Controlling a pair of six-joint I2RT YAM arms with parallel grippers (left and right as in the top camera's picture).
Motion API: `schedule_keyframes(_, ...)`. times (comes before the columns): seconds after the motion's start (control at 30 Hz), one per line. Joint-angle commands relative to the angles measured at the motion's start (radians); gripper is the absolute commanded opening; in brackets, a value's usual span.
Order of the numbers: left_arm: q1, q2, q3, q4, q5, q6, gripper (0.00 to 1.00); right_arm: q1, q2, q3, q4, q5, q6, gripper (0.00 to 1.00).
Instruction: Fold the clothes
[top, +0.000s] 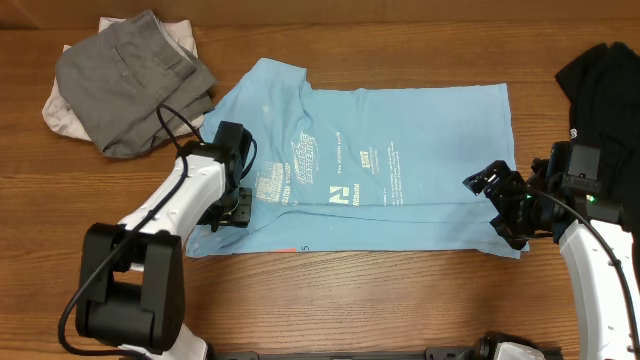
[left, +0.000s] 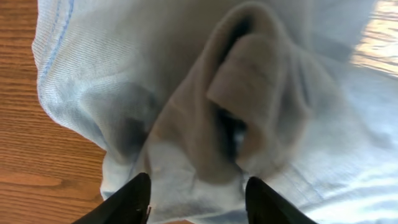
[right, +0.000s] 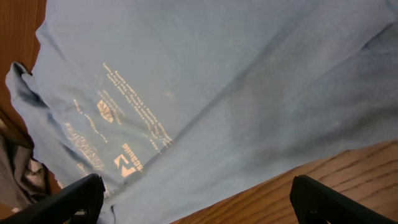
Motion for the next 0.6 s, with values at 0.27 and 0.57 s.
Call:
schedule_keyframes(0.27,-0.006,0.012,-0.001,0.033,-0.039,-0.002,0.36,0.006,-0.009,-0.006,0.003,0.032,-0.004,1.0)
schedule_keyframes(0.57,-0.006,0.012,-0.001,0.053,-0.08,0.003,0.04,0.006,-0.009,-0.006,0.003,0.033,-0.004,1.0)
